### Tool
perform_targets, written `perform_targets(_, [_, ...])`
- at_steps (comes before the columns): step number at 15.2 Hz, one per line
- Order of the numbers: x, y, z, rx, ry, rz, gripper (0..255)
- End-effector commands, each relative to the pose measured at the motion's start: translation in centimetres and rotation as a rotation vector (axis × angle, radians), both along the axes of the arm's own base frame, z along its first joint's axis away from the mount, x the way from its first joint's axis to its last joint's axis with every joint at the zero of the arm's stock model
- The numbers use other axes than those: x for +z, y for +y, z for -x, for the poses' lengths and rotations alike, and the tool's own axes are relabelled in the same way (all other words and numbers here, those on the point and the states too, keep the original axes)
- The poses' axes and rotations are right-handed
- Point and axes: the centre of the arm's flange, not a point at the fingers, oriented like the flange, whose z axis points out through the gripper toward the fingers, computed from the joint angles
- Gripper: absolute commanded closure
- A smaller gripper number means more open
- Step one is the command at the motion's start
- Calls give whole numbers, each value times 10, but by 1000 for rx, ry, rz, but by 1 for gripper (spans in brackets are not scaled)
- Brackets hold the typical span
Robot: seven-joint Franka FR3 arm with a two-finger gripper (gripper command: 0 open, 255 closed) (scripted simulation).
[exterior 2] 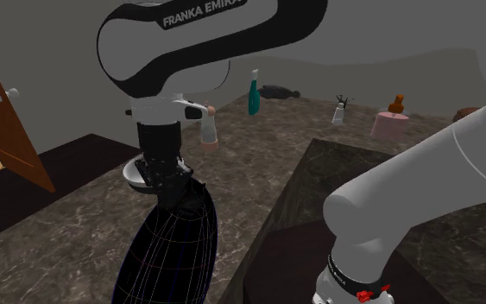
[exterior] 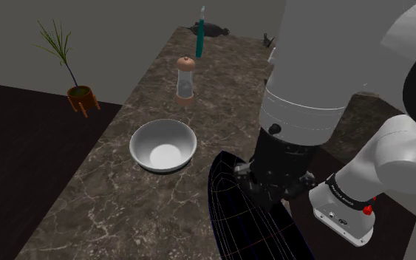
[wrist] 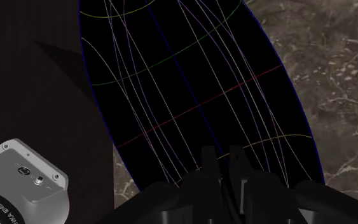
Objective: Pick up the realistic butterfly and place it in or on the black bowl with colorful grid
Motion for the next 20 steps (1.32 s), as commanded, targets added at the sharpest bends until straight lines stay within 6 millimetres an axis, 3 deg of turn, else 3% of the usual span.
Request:
perform_targets(1, [-1, 11, 26, -1, 0, 0, 255])
perform_targets(4, [-5, 34, 69, -1, 0, 0, 255])
perform_targets(12, [-47, 34, 69, -1, 0, 0, 255])
perform_targets(20, [-49, 34, 69, -1, 0, 0, 255])
